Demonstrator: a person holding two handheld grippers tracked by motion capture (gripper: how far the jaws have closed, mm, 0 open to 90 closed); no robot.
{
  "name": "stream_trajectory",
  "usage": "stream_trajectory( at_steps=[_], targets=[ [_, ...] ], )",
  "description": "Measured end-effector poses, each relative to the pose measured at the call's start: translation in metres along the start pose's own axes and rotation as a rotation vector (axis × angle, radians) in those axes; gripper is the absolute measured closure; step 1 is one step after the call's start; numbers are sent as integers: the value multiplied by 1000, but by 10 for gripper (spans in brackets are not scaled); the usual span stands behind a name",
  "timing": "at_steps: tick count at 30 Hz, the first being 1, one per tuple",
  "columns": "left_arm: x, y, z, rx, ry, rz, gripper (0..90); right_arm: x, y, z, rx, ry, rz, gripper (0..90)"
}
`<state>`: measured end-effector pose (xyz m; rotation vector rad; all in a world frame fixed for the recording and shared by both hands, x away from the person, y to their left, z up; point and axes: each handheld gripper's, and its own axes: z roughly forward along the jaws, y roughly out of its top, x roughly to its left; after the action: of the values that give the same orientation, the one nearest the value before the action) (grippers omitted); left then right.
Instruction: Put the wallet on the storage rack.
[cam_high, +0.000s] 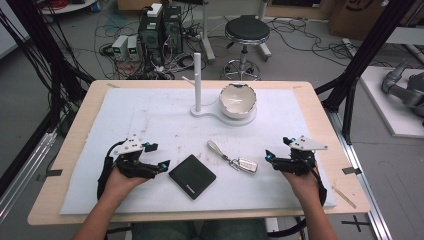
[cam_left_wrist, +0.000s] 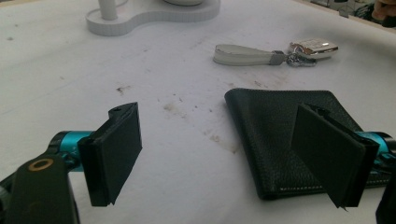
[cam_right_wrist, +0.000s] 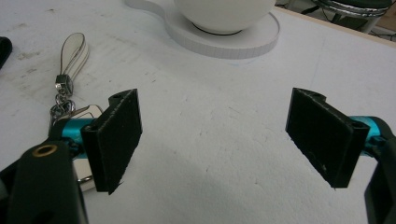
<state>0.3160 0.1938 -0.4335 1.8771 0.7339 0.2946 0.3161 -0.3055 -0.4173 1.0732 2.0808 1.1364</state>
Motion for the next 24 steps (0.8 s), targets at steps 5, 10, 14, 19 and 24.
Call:
stream_trajectory(
  at_steps=[5, 10, 14, 19, 24],
  targets=[
    [-7, 5, 19, 46, -17, 17, 167, 1, 0, 0, 1, 4, -2, 187],
    [-14, 6, 37, 99, -43, 10, 168, 1, -1, -1, 6, 4, -9, 187],
    [-16, 6, 44, 135, -51, 14, 169, 1, -2, -2, 7, 3, -8, 187],
    [-18, 4, 50, 181, -44, 26, 236, -1, -3, -3, 8, 5, -1, 187],
    [-19, 4, 51, 202, -60, 26, 395, -1, -4, -4, 10, 0, -1, 187]
  ],
)
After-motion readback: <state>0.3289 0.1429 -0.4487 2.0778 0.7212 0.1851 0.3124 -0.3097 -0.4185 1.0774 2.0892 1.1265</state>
